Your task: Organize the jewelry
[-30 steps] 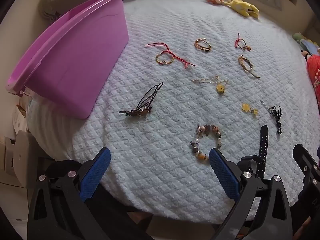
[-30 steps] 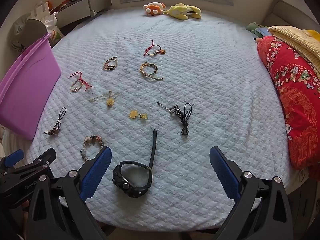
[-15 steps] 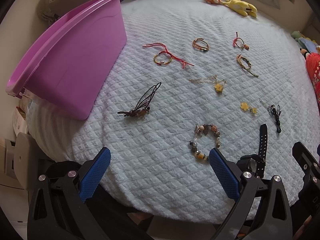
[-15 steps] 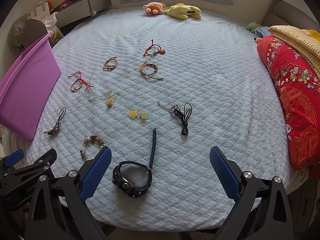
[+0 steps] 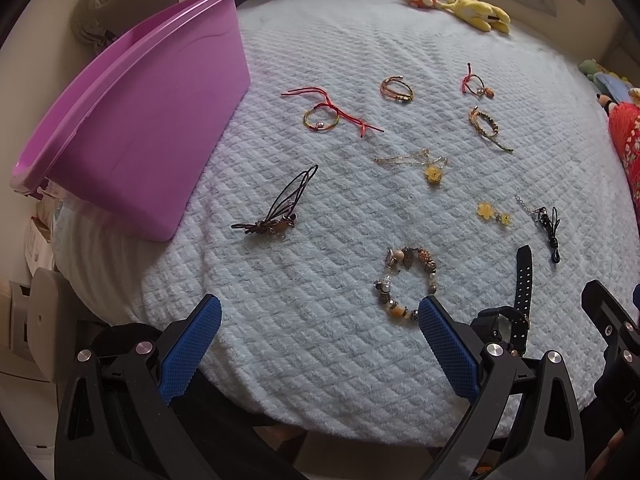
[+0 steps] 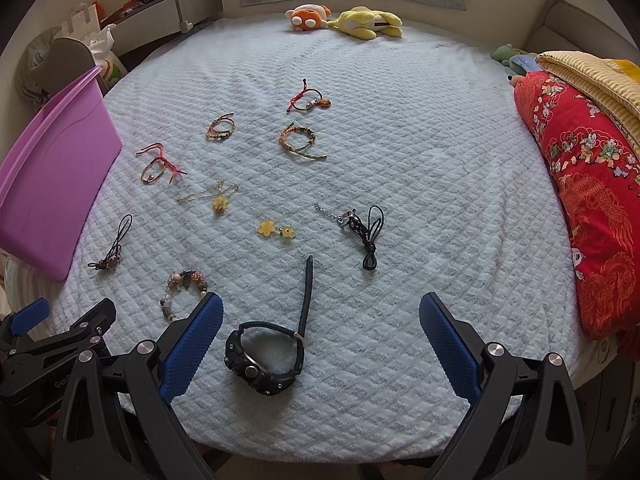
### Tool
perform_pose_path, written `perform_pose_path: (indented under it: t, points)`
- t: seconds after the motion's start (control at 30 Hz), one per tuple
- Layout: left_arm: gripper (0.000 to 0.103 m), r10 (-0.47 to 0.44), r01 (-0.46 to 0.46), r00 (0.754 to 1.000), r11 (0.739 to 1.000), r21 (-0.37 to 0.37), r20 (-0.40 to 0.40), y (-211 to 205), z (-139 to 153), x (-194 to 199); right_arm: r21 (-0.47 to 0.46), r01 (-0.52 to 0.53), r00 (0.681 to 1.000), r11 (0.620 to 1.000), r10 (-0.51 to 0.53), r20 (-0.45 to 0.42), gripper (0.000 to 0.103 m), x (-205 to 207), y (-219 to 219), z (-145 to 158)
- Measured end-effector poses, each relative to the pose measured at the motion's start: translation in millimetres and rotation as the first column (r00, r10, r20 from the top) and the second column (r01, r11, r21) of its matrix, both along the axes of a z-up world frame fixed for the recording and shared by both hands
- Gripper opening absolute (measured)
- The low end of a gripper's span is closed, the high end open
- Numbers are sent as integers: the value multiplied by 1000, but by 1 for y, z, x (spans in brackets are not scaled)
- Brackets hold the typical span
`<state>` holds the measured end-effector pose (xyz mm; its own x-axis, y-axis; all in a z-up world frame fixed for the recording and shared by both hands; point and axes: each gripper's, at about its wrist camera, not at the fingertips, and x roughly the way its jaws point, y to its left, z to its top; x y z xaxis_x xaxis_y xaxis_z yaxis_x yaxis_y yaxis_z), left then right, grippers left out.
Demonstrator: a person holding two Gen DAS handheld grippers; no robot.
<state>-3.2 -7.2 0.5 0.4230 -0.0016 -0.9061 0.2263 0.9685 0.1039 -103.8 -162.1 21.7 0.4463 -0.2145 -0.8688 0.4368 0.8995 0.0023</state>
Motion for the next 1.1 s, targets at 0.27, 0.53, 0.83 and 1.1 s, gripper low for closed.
perform_pose_path:
  t: [0.27, 0.53, 0.83, 1.1]
  points:
    - [97, -3, 3, 1000, 1000, -1, -5, -1, -1, -1, -2, 0, 1000, 1000, 0, 1, 94, 0, 0, 0]
    - [97, -2, 2, 1000, 1000, -2, -7, -2, -2, 0, -3, -2, 1000, 1000, 2, 1, 94, -1, 3, 0]
    - [97, -3, 3, 1000, 1000, -2, -3, -1, -1, -1, -2, -1, 1000, 1000, 1, 0, 94, -1, 2, 1]
    - [97, -5, 5, 1000, 1000, -1, -1, -1, 1, -1, -1, -1, 1000, 1000, 1, 1, 94, -1, 2, 1]
